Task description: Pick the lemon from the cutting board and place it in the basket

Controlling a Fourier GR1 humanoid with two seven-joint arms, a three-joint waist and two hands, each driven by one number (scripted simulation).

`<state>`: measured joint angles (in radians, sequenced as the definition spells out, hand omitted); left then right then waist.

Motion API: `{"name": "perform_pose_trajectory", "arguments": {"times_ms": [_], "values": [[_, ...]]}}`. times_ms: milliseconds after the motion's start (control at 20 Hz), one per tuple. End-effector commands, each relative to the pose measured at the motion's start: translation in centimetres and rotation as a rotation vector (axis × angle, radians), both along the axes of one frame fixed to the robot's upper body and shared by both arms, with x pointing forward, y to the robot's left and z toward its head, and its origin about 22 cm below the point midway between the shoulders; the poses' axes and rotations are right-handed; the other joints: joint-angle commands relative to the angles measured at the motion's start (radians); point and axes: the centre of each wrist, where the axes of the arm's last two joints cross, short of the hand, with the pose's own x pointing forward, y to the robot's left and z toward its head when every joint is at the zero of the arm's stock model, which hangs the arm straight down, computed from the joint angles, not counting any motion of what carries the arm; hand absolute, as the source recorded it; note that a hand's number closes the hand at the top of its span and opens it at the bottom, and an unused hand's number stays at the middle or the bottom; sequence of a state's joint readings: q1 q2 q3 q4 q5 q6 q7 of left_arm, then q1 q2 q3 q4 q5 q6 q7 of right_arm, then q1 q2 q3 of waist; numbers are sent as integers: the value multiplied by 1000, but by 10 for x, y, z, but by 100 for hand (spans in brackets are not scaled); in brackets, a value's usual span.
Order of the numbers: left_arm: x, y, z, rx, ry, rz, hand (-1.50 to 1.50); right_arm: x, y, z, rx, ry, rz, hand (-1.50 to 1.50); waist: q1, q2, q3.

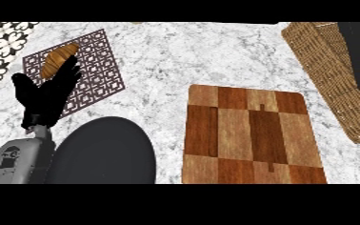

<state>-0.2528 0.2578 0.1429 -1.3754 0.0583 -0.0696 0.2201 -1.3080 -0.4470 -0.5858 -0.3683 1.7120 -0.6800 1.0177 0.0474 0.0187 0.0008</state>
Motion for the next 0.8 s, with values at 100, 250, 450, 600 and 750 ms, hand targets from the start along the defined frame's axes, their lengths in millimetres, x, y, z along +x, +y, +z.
{"name": "perform_pose_trajectory", "arguments": {"times_ms": [100, 250, 450, 600, 750], "values": [[-10, 11, 0, 1, 21, 5, 0, -5, -14, -41, 69, -68, -60, 150, -6, -6, 0], [-2, -6, 1, -6, 6, 6, 0, -15, -46, -31, 106, -180, -225, -150, -1, 1, 1], [3, -13, 3, 1, -5, 0, 0, -17, -49, -49, 110, -131, -208, -150, 2, 2, 1], [-4, -6, 0, -5, -6, 7, 0, -19, -56, -55, 83, -137, -169, -150, 1, -1, 1], [-5, 4, -7, 21, -12, -8, 0, -16, -54, -31, 65, -193, -117, -150, 0, 2, 1]]}}
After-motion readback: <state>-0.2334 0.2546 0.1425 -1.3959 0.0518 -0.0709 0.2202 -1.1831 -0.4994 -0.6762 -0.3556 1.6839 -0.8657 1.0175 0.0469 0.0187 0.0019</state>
